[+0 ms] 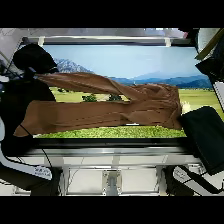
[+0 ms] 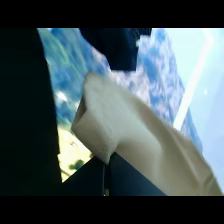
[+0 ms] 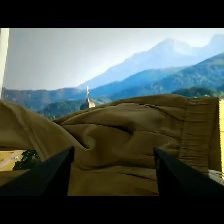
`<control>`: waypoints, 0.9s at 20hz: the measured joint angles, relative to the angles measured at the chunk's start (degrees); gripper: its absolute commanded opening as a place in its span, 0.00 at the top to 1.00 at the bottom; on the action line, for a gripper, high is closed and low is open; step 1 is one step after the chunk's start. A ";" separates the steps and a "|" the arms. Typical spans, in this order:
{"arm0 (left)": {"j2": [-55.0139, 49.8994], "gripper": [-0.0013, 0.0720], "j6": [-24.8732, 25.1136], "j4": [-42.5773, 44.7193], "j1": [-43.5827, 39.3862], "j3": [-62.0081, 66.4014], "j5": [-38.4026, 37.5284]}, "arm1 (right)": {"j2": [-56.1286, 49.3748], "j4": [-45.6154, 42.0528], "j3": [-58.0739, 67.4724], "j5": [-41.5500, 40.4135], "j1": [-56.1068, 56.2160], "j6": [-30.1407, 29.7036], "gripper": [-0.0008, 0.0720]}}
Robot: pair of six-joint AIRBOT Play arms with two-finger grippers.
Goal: Fold the clothes and pants, and hang the long-sleeved shirts on hangers.
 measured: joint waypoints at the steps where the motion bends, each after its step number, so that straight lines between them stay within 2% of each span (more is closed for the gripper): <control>1: 1.07 0.97 0.09 0.52 1.05 0.00 -0.61 | 0.11 -0.63 0.00 1.03 -0.35 0.09 0.23; 3: 2.51 0.95 0.20 1.31 2.36 0.00 -1.81 | 0.24 -1.44 0.00 3.15 -0.79 0.42 0.23; 4: 2.84 0.58 0.35 1.68 2.60 0.00 -2.45 | 0.24 -1.57 0.00 4.35 -0.92 0.66 0.23; 5: 2.97 0.08 0.39 1.79 2.64 0.00 -2.97 | 0.22 -1.60 0.00 5.88 -1.01 0.81 0.23; 6: 3.15 0.02 0.39 1.90 2.56 0.00 -3.39 | 0.11 -1.64 -0.07 7.28 -1.05 1.01 0.23; 10: 4.42 0.02 0.39 1.97 2.51 0.11 -3.80 | -0.09 -1.79 -1.20 9.86 -1.18 1.40 0.23; 13: 4.96 0.02 0.39 0.66 1.31 1.20 -0.09 | -0.13 -0.79 -2.14 8.44 -1.18 1.42 0.23; 16: 1.75 0.02 0.17 2.14 -2.58 5.79 0.55 | -0.13 1.07 -3.39 6.01 -1.18 1.44 0.23; 18: -2.49 0.02 -1.33 5.66 -6.49 11.63 -2.34 | -0.13 1.70 -4.52 5.22 -1.18 1.44 0.23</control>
